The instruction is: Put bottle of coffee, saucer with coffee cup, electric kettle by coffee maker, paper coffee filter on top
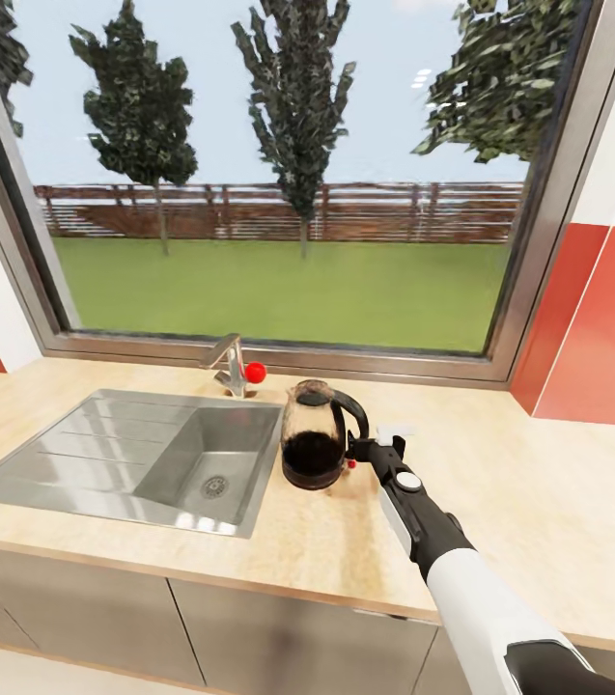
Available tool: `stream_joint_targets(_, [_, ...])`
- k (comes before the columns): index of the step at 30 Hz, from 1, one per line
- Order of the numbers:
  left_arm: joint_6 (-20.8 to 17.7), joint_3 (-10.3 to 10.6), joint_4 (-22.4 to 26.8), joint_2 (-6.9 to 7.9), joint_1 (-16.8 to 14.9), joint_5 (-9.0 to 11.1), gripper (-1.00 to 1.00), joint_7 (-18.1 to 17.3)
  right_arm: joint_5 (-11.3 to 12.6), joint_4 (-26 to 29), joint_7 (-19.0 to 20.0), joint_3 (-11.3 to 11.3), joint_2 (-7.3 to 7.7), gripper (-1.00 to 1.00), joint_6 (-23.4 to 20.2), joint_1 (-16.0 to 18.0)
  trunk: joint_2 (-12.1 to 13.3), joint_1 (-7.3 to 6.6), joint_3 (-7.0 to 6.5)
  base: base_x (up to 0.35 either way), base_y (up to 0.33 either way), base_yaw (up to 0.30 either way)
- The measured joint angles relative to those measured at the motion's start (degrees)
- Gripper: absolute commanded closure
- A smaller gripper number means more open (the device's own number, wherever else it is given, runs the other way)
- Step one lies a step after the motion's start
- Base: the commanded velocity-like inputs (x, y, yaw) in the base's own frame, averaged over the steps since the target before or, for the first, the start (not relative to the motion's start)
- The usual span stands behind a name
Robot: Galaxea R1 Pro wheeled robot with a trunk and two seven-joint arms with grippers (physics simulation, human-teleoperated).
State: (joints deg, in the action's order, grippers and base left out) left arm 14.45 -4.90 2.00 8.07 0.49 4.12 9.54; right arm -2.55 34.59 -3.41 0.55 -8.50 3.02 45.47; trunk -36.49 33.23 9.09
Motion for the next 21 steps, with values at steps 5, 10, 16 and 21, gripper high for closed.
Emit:
stream_joint_targets(5, [0.01,0.00,0.00,0.02,0.00,0.00,-1.00,0.00,0.00,-0.02,0.01,0.00,0.00,-1.00,0.00,-0.02,0.00,0.00,0.00,0.002,0.000,0.000])
stream_joint_targets(10, [0.02,0.01,-0.01,0.03,-0.01,0.00,-1.00,0.00,0.00,-0.01,0.10,0.05,-0.01,1.00,0.00,-0.02,0.00,0.00,0.00,0.000,0.000,0.000])
stream_joint_targets(16, [0.01,0.00,0.02,0.03,0.01,0.00,-1.00,0.00,-0.22,0.11,-0.04,-0.06,0.00,1.00,0.00,0.03,-0.01,0.00,-0.01,0.000,0.000,0.000])
stream_joint_targets(21, [0.01,-0.01,0.05,0.03,0.01,0.07,-1.00,0.00,-0.18,0.10,-0.06,-0.07,0.01,1.00,0.01,0.02,-0.01,0.00,-0.01,0.000,0.000,0.000])
